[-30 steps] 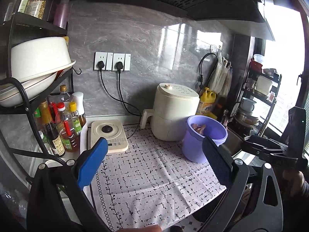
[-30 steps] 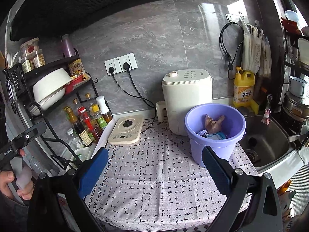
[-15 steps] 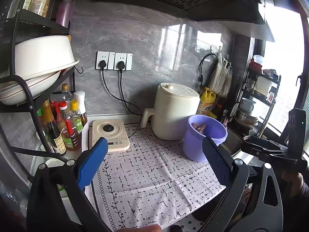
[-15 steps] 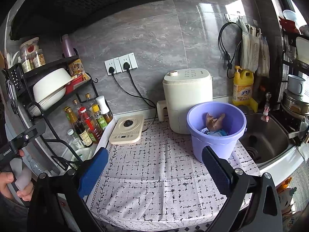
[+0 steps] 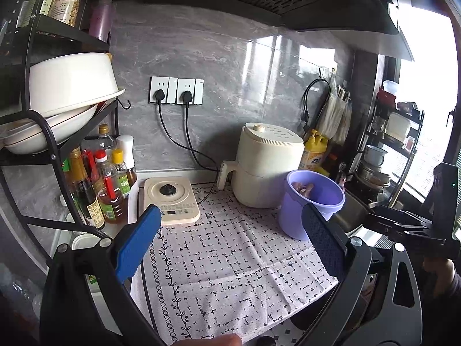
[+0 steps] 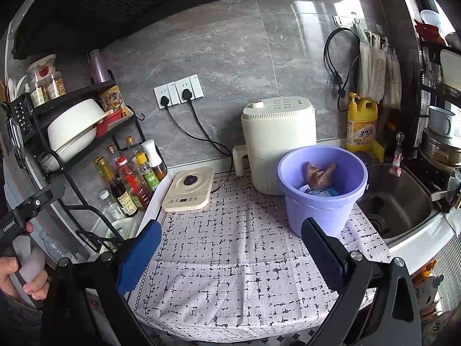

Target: Collect trash

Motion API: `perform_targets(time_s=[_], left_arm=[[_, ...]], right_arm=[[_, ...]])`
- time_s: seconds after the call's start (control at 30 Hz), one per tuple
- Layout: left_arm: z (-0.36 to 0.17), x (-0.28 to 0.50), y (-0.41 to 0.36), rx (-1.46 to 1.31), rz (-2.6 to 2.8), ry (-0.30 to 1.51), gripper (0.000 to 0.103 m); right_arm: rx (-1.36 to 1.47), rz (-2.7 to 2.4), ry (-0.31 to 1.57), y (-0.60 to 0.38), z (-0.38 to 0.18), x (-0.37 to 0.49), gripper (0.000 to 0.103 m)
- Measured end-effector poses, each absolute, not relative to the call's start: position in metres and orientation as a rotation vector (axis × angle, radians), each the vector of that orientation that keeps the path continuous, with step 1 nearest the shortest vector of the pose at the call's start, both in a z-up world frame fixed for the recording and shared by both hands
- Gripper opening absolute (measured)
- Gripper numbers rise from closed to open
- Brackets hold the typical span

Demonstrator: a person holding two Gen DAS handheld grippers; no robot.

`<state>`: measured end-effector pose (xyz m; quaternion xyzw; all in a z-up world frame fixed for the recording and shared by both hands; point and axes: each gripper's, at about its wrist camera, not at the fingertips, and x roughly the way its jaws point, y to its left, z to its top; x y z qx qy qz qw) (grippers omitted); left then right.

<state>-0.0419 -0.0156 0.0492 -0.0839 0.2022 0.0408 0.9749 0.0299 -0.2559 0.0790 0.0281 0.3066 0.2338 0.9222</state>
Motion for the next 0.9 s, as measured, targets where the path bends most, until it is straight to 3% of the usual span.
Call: perform_targets(time_s=[0.9], left_arm=[[0.045,-0.033,-0.030,-0.163,0.066,0.412,0.097]], right_arm=[[0.045,0.456,0.643,-0.266,0.075,0.027,0.095]])
